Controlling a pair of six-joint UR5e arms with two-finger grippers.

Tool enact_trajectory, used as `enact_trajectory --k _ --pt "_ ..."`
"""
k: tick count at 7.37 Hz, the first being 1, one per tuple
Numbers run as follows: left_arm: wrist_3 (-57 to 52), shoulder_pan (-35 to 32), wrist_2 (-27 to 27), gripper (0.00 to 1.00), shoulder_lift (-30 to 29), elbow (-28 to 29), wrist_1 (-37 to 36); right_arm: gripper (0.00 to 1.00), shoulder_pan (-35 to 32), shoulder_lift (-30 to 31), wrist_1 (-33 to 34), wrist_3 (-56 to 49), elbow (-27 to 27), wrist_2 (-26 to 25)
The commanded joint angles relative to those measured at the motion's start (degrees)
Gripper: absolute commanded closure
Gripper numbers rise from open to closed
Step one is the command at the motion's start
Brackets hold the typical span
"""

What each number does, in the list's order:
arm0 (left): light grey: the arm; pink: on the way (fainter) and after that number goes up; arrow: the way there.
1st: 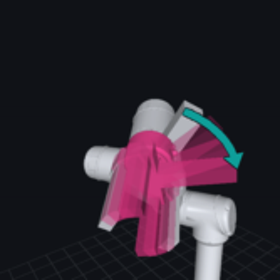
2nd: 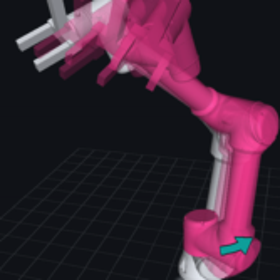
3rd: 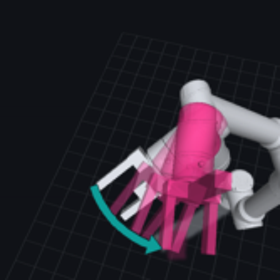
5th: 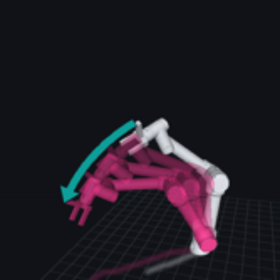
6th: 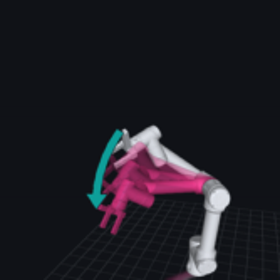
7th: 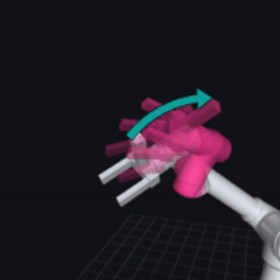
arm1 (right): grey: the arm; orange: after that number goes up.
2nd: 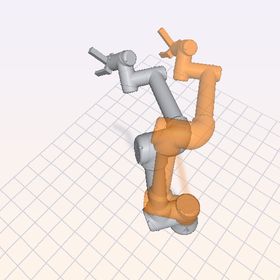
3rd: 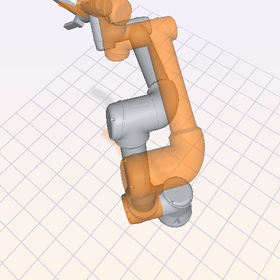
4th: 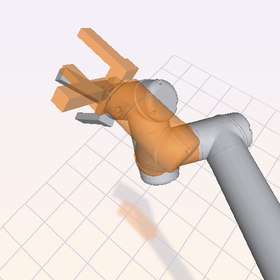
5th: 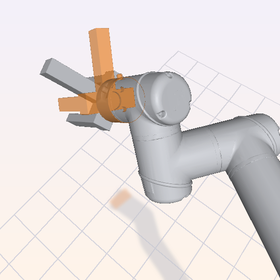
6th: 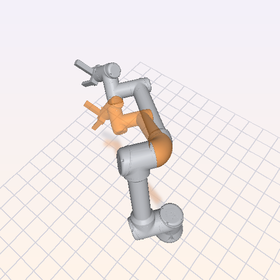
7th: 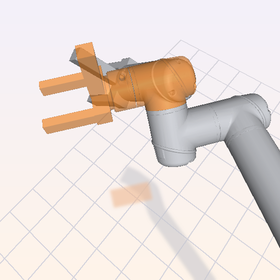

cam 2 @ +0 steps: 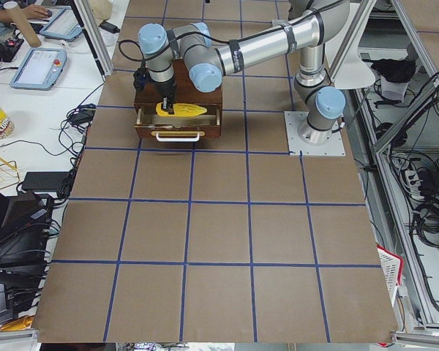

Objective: Open drawer and put corn inside
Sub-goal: 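Lift the corn and carry it over the open drawer with the left gripper, then lower the corn into the drawer and open the left gripper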

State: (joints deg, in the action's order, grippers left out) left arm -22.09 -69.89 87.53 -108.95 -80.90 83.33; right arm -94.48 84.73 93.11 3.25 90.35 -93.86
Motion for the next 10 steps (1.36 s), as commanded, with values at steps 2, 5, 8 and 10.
enact_trajectory --k 2,5,8,10 --pt "0.82 -0.07 -0.16 0.88 -1.27 -0.57 -0.18 0.0 0.0 0.0 -0.04 0.0 0.0 0.0" --pt "1.0 -0.16 -0.25 0.27 -1.44 -0.92 -0.44 0.0 0.0 0.0 -0.04 0.0 0.0 0.0" --pt "1.17 -0.34 -0.34 0.0 -0.92 -0.66 -0.44 0.0 0.0 0.0 -0.04 0.0 0.0 0.0" --pt "1.08 -0.6 -0.34 0.0 0.83 -0.31 -0.36 0.0 0.0 0.0 -0.04 0.0 0.0 0.0"
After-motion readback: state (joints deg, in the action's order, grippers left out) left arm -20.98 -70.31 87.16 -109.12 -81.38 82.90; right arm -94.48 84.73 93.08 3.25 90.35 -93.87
